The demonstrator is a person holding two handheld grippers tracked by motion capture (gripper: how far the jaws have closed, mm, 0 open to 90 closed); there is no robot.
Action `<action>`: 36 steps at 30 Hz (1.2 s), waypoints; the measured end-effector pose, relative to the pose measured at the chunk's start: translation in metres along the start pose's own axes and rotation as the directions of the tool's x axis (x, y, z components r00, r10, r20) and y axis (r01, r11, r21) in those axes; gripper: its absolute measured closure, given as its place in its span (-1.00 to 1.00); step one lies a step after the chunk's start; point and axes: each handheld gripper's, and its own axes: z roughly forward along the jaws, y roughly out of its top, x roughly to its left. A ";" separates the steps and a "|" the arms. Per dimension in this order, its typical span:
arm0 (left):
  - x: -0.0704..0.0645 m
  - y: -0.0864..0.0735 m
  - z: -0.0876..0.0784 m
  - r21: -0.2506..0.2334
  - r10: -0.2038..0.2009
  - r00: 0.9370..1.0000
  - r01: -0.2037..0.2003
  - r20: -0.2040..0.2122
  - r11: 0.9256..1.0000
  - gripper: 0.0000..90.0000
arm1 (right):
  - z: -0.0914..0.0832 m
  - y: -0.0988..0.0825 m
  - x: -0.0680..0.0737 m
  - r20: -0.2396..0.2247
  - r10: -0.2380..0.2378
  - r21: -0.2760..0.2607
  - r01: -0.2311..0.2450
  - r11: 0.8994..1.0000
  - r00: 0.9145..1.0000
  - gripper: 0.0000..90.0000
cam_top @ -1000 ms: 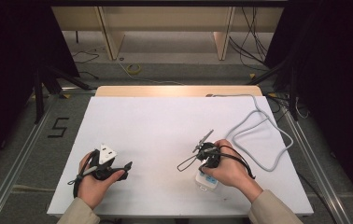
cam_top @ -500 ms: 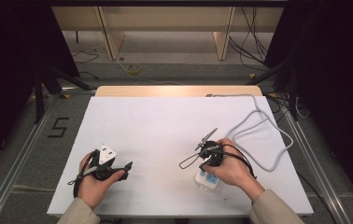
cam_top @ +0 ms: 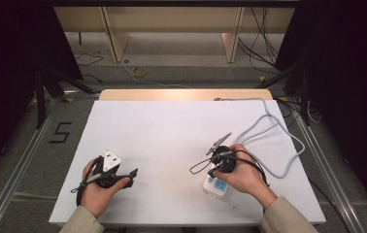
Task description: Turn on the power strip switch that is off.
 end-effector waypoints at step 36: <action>-0.003 -0.001 -0.001 0.002 -0.002 1.000 0.002 0.012 1.000 -0.55 | -0.015 -0.030 -0.009 -0.002 0.028 -0.138 -0.028 0.990 1.000 0.88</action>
